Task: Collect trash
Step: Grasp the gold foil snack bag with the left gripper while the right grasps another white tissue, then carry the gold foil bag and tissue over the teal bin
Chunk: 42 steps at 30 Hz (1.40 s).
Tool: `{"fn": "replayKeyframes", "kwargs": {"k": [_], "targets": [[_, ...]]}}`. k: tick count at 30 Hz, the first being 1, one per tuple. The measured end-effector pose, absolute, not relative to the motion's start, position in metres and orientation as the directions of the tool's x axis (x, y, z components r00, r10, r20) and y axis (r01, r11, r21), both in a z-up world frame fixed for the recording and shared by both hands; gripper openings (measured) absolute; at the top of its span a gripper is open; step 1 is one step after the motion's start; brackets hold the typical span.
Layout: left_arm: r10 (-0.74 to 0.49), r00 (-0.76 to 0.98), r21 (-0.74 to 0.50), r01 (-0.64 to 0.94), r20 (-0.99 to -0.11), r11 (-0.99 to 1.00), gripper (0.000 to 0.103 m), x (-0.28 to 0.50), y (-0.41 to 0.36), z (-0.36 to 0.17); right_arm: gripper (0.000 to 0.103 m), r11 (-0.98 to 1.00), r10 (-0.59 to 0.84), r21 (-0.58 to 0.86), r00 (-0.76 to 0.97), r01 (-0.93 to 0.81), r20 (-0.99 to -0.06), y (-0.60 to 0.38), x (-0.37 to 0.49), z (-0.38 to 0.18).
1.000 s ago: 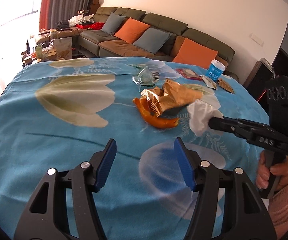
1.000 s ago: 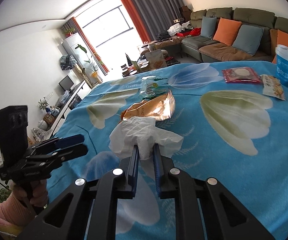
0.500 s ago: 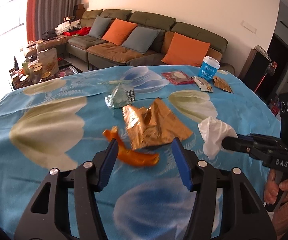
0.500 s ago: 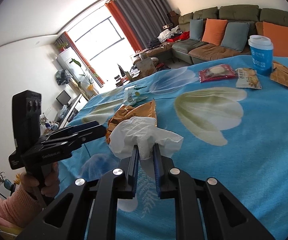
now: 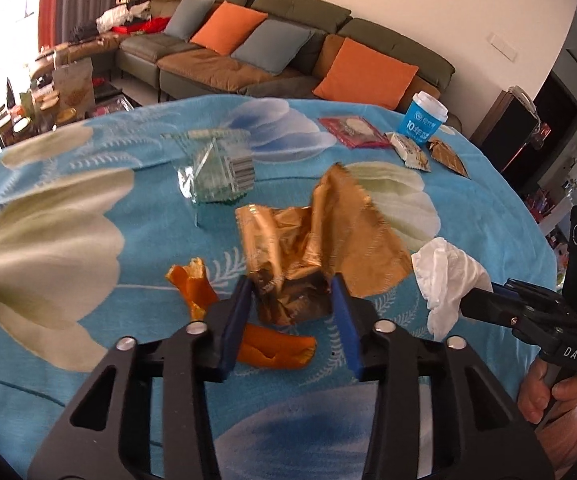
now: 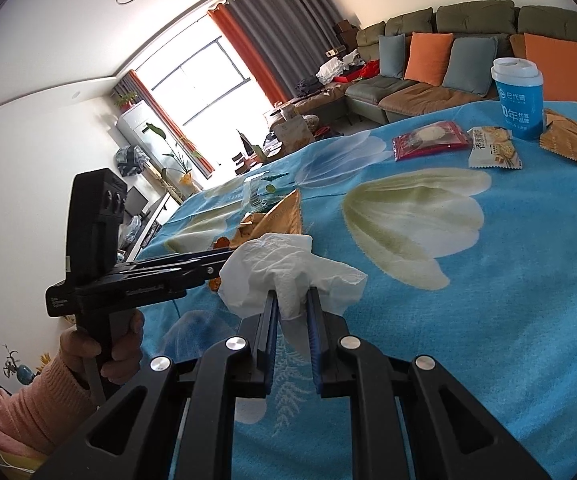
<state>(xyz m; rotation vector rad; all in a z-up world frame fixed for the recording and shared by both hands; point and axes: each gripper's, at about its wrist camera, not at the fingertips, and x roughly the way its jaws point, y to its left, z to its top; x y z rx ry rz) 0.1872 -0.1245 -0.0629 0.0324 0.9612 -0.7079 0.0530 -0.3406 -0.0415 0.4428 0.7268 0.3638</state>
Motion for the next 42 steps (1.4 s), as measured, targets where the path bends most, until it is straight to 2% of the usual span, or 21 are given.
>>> {"fn": "replayKeyframes", "kwargs": {"k": [1,3,8,17,27,42], "targets": [[-0.534,0.37,-0.275,0.561,-0.76,0.781,0.035,0.188,-0.125,-0.065,0.013,0.847,0.465,0.505,0.692,-0.166,-0.552,-0.341,0.053,-0.042],[-0.539,0.362,-0.286,0.558,-0.761,0.779,0.023,0.188,-0.125,-0.067,0.013,0.847,0.466,0.505,0.693,-0.168,-0.551,-0.342,0.054,-0.042],[-0.533,0.37,-0.279,0.554,-0.761,0.784,0.018,0.185,-0.126,-0.068,0.013,0.847,0.464,0.506,0.696,-0.166,-0.548,-0.342,0.054,-0.042],[-0.549,0.415,-0.294,0.534,-0.726,0.793,0.017,0.169,-0.102,-0.048,0.013,0.842,0.475,0.503,0.708,-0.194,-0.523,-0.337,0.048,-0.031],[-0.546,0.51,-0.303,0.485,-0.665,0.82,0.017,0.131,-0.036,-0.019,0.013,0.821,0.531,0.5,0.687,-0.275,-0.495,-0.304,0.052,-0.018],[-0.436,0.629,-0.277,0.34,-0.644,0.899,0.017,0.068,0.075,-0.009,0.013,0.764,0.64,0.493,0.583,-0.415,-0.5,-0.224,0.065,-0.015]]}}
